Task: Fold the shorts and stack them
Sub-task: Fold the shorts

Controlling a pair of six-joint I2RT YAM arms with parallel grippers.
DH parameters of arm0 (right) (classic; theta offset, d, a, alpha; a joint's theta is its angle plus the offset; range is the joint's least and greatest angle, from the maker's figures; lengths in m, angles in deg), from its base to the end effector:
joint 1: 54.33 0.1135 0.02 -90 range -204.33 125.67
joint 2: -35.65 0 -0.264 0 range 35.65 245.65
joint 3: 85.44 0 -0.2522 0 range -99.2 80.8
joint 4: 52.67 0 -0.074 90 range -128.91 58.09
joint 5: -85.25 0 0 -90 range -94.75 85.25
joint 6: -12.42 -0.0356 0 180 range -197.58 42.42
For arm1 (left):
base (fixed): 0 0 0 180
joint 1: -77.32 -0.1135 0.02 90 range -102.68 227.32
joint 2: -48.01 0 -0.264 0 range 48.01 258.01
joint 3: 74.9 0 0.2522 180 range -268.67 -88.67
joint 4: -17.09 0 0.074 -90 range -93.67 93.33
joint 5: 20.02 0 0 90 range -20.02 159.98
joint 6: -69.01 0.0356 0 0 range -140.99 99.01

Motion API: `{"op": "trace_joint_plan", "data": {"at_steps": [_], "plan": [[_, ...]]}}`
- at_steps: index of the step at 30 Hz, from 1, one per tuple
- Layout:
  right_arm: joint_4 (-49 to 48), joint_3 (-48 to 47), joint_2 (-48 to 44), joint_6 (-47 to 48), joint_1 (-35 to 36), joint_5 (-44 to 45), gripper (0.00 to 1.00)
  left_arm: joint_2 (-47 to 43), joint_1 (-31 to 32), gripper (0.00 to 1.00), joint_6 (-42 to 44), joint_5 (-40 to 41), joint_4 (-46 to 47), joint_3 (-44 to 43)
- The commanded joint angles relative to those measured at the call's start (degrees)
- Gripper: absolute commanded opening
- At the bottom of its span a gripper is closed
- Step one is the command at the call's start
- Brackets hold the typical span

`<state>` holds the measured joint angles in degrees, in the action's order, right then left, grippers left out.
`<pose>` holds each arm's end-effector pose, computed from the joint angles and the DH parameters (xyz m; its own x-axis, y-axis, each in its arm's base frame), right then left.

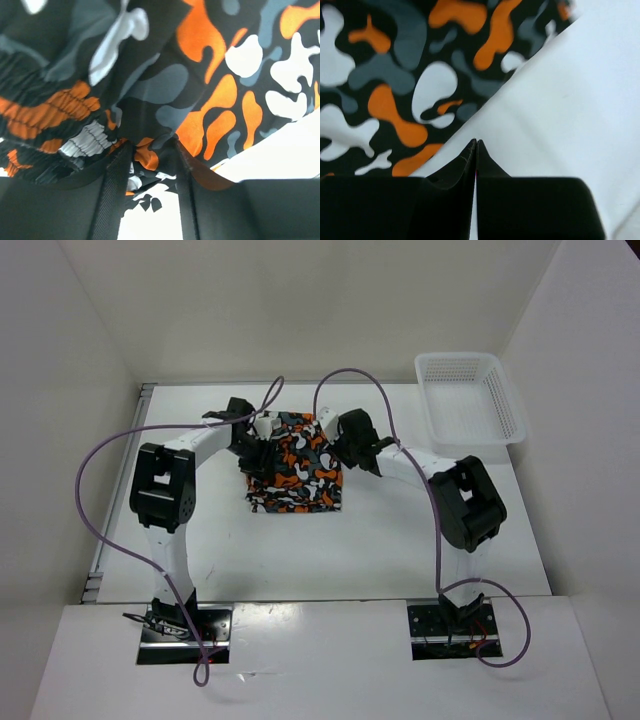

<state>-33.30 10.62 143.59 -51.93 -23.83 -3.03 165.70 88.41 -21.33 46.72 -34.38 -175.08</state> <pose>0.3550 0.2079 0.1868 -0.3219 -0.6918 -0.6464 -0.6965 0.6355 -0.3333 0.4109 -0.0949 0.1718 -0.9179 0.1744 -0.3565 0.3103 0.8754 -0.3707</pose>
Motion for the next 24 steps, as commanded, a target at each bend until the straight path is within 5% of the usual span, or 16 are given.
{"op": "trace_joint_plan", "data": {"at_steps": [1, 7, 10, 13, 18, 24], "plan": [[-1.04, -4.18, -1.07, 2.12, 0.44, 2.23, 0.04, -1.93, 0.86, 0.50, 0.34, -3.45, -0.96, -2.18], [0.63, -6.11, -6.32, 1.60, 0.44, 5.13, 0.09, -5.88, 0.86, 0.64, 0.34, -3.98, -1.57, -4.28], [1.86, -8.22, -9.49, 0.72, 0.44, 7.59, 0.27, -10.97, 0.25, 0.79, 0.34, -0.74, -2.10, -8.85], [2.39, -8.75, -13.01, 1.33, 0.44, 10.06, 0.31, -14.67, -2.91, 0.97, 0.34, 0.68, -2.10, -15.61], [2.39, -6.40, -19.69, 5.02, 0.44, 13.04, 0.52, -18.28, -6.34, 1.00, 0.34, 7.86, -1.50, -19.58], [1.07, 2.13, -29.79, 9.94, -2.63, 17.97, 0.72, -26.18, -15.91, 1.00, 0.34, 22.20, 5.98, -8.79]]}}
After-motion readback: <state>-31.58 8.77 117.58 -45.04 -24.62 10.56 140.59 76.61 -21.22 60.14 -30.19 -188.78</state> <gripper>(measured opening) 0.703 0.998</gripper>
